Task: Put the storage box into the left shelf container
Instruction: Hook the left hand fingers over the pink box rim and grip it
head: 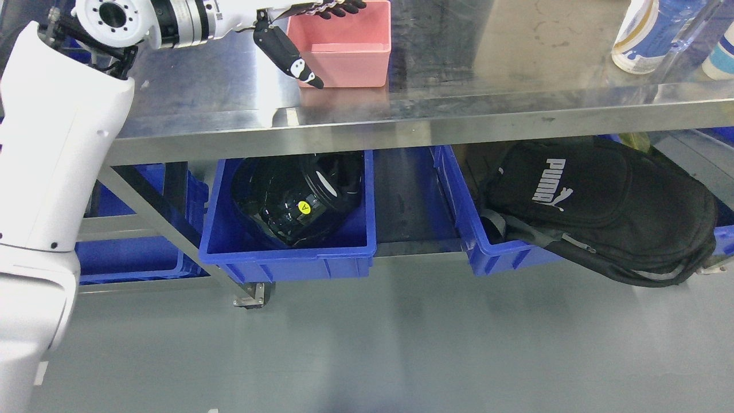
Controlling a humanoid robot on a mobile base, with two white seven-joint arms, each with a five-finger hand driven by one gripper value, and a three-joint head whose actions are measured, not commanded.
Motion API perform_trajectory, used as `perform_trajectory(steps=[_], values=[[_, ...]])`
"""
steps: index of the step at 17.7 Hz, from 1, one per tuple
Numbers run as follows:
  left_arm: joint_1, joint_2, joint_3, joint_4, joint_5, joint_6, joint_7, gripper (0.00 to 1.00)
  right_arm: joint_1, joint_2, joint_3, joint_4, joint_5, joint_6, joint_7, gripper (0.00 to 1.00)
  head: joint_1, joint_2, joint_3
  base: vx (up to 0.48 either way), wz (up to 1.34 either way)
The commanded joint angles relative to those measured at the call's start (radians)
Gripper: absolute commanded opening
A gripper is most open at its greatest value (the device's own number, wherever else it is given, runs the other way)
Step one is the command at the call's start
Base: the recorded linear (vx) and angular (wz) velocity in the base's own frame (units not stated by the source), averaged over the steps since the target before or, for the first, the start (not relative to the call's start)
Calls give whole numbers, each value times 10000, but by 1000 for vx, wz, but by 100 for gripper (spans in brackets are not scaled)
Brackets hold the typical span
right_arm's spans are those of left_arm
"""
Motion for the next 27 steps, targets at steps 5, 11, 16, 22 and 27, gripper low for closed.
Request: perform_trajectory(steps=[5, 11, 16, 22, 27], values=[[-335, -1472, -849, 2449, -537, -92, 14, 96, -62, -175, -30, -175, -15, 8, -47, 100, 0, 0, 0, 0, 0], [-258, -1886, -574, 3155, -769, -92, 14, 80, -62, -175, -30, -175, -15, 8, -47, 100, 0, 0, 0, 0, 0], [-228, -2378, 1127, 3647, -999, -1162, 290, 34, -62, -175, -30, -175, -15, 8, -47, 100, 0, 0, 0, -1, 7], [-74, -2683, 3580, 4169, -953, -2866, 290, 0, -62, -175, -30, -175, -15, 8, -47, 100, 0, 0, 0, -1, 13], [278, -3001, 6632, 4016, -892, -3787, 611, 0, -62, -175, -30, -175, -15, 8, -47, 100, 0, 0, 0, 0, 0]])
